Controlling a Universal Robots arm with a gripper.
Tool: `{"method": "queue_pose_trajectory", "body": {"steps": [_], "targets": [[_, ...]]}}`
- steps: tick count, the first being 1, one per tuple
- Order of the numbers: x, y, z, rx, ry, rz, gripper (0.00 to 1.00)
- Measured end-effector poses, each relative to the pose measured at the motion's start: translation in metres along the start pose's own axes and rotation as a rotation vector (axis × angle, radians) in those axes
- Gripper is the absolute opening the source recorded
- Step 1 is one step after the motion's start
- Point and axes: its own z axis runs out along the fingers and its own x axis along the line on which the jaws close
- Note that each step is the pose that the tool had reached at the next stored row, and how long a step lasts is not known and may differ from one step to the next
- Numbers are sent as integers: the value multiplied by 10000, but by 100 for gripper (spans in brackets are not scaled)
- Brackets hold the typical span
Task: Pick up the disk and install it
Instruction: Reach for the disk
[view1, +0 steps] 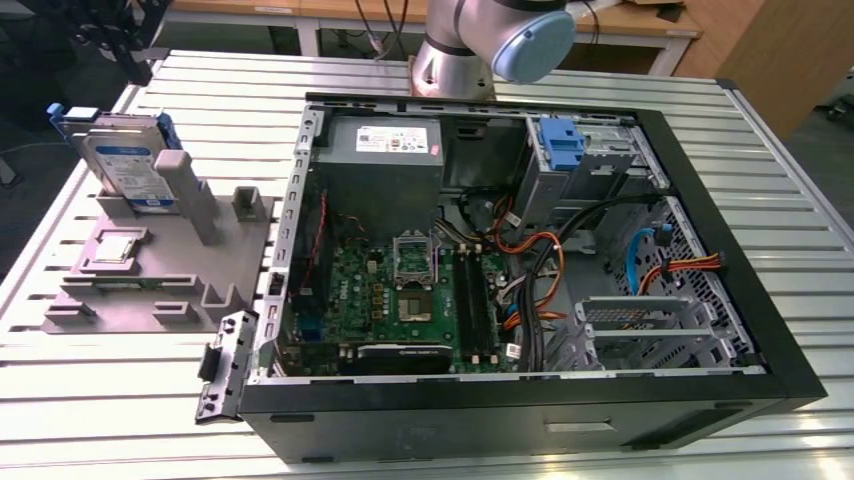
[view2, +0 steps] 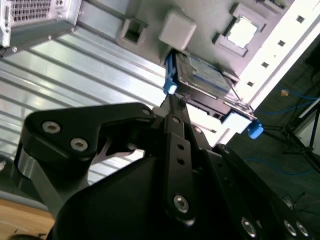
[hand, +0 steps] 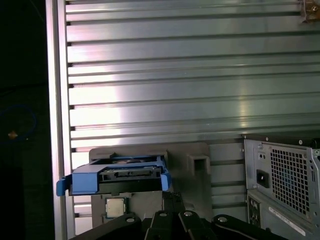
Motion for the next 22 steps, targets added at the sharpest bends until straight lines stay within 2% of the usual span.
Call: {"method": "queue_pose_trajectory", "body": {"steps": [7, 11, 17, 22], "targets": [[239, -8, 9, -1, 0, 2, 10], [344, -10, 13, -1, 0, 2, 10], [433, -6, 24, -2, -1, 1, 10], [601, -11, 49, 0, 11, 1, 10]]}}
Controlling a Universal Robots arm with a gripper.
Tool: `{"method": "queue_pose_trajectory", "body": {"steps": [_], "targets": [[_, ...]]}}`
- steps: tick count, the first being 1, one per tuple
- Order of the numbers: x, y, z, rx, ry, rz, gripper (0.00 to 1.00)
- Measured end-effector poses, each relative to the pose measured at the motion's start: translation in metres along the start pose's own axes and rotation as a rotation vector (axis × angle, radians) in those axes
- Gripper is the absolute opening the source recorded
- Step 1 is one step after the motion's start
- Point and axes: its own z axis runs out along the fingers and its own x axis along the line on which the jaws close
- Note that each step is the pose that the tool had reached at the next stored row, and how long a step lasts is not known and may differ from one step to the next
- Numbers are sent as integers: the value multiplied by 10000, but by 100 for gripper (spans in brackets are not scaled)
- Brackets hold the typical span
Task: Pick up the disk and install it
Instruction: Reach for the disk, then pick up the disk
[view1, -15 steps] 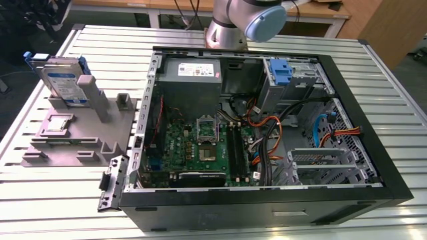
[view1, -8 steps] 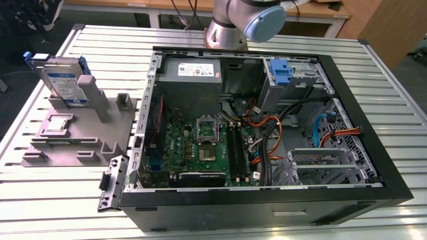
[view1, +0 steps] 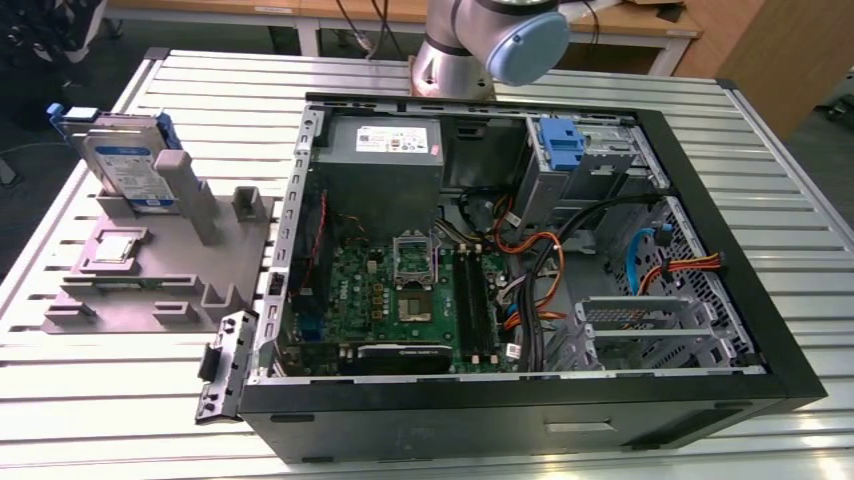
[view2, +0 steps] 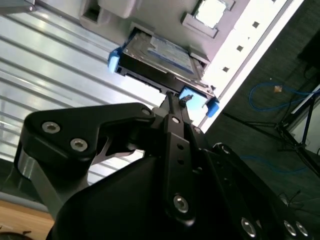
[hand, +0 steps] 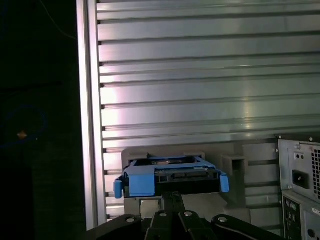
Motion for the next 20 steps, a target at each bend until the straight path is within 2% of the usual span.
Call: {"method": "queue_pose_trajectory", "body": {"steps": [4, 6, 10, 13, 20], "targets": [[129, -11, 14, 0, 8, -8, 10], [157, -13, 15, 0, 8, -7, 10], [166, -13, 15, 0, 9, -8, 10], [202, -16, 22, 0, 23, -59, 10], [204, -17, 30, 44, 41, -112, 10]]}}
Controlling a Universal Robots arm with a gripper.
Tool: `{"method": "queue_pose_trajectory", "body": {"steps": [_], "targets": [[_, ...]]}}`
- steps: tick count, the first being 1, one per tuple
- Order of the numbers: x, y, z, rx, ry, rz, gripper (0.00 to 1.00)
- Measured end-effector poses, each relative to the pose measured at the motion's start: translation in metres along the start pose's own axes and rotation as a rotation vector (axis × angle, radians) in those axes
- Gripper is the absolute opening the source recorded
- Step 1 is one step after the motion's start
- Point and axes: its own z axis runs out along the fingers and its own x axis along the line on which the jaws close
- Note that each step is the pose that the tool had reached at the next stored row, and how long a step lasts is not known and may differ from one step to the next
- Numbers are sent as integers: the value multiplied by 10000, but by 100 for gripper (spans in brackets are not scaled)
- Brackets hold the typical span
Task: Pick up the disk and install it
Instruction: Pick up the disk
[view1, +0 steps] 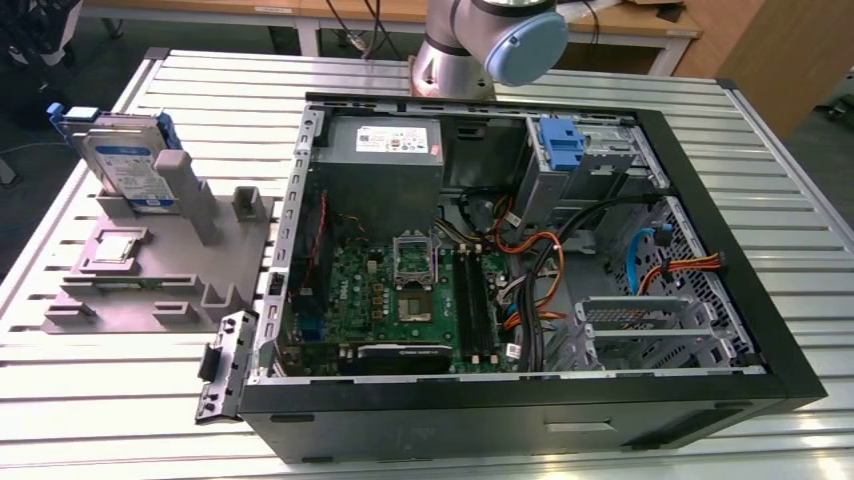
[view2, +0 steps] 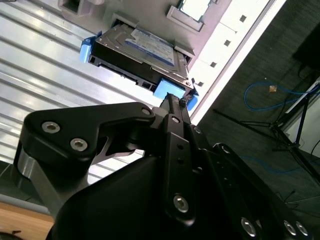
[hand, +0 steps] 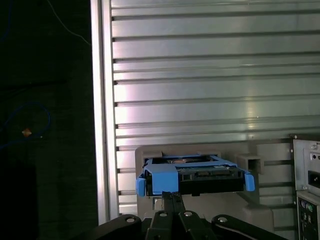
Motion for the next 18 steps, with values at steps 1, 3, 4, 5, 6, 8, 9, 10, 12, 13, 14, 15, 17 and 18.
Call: {"method": "queue_pose_trajectory", "body": {"steps": [1, 3, 4, 5, 6, 8, 9, 10, 12, 13, 14, 15, 17, 18], "targets": [[0, 0, 0, 1, 0, 0, 10], [0, 0, 0, 3, 0, 0, 10], [0, 0, 0, 3, 0, 0, 10], [0, 0, 0, 4, 0, 0, 10], [0, 0, 0, 5, -1, 0, 10], [0, 0, 0, 7, 0, 0, 10], [0, 0, 0, 7, 0, -6, 10], [0, 0, 0, 7, 0, -17, 10], [0, 0, 0, 6, 4, -108, 10], [1, 1, 0, 3, 9, -248, 10], [1, 1, 1, 1, 15, -424, 10], [0, 1, 1, -2, 22, -615, 10], [0, 0, 2, -5, 37, -980, 10], [0, 0, 3, -5, 44, -1162, 10]]}}
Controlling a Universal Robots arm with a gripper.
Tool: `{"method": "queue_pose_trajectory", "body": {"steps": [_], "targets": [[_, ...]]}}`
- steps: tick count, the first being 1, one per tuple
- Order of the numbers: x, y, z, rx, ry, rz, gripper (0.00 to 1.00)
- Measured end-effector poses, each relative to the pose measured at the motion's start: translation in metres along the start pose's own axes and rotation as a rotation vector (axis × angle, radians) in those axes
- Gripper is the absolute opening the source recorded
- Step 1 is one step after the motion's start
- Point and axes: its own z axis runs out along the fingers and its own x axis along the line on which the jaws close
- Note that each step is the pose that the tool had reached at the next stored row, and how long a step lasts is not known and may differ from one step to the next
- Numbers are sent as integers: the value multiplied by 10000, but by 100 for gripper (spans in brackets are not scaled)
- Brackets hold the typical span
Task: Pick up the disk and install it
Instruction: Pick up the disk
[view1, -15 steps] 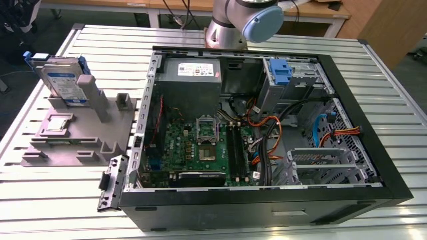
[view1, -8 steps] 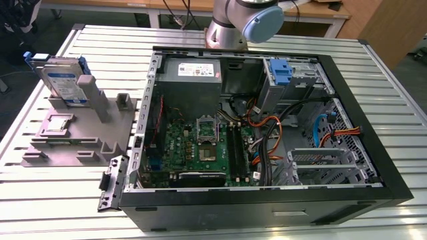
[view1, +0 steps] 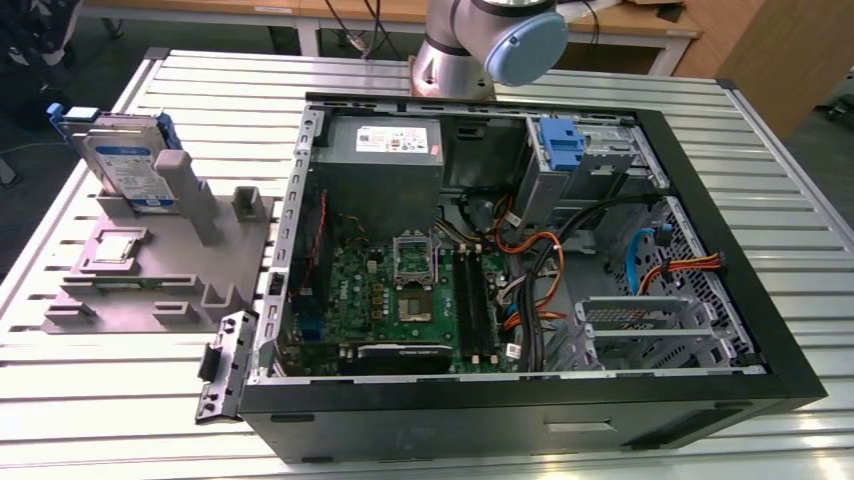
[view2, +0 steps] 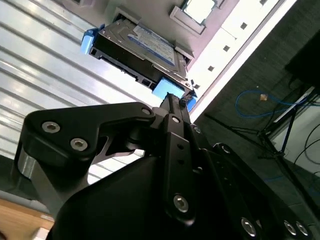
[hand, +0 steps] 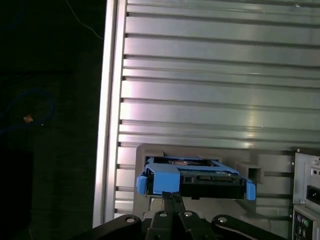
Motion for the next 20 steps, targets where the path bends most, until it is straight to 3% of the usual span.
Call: {"method": "queue_pose_trajectory", "body": {"steps": [4, 10, 13, 20], "targets": [[0, -1, 4, 18, 27, -675, 10], [0, -1, 7, 167, 69, -1466, 10], [0, 1, 7, 225, 80, -1565, 10], [0, 0, 7, 241, 81, -1567, 10]]}}
